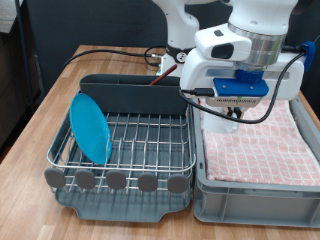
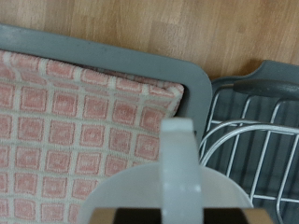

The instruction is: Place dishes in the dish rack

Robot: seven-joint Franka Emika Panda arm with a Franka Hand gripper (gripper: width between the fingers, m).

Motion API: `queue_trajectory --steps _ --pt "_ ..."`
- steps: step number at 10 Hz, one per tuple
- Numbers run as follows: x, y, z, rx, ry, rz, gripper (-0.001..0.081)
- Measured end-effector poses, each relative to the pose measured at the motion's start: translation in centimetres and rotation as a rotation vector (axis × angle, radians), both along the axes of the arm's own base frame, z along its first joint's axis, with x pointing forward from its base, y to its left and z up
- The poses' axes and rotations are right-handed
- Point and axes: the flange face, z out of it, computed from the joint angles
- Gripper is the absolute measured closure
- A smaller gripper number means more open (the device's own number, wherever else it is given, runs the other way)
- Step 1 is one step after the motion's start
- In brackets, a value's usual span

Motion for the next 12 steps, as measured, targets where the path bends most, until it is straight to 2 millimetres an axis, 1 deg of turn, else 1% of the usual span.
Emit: queue_trajectory --steps 4,7,9,12 --pt "0.9 -2.7 0.4 -0.005 -0.042 -0.038 0.0736" --pt "2.5 -4.5 0.1 -0.009 -0.100 -0.042 0.0736" --pt "3.5 -5.0 -0.7 -0.012 -0.121 -0.048 0.0736" --pt "4.4 -5.2 -2.1 -0.013 -0.121 -0.053 0.0736"
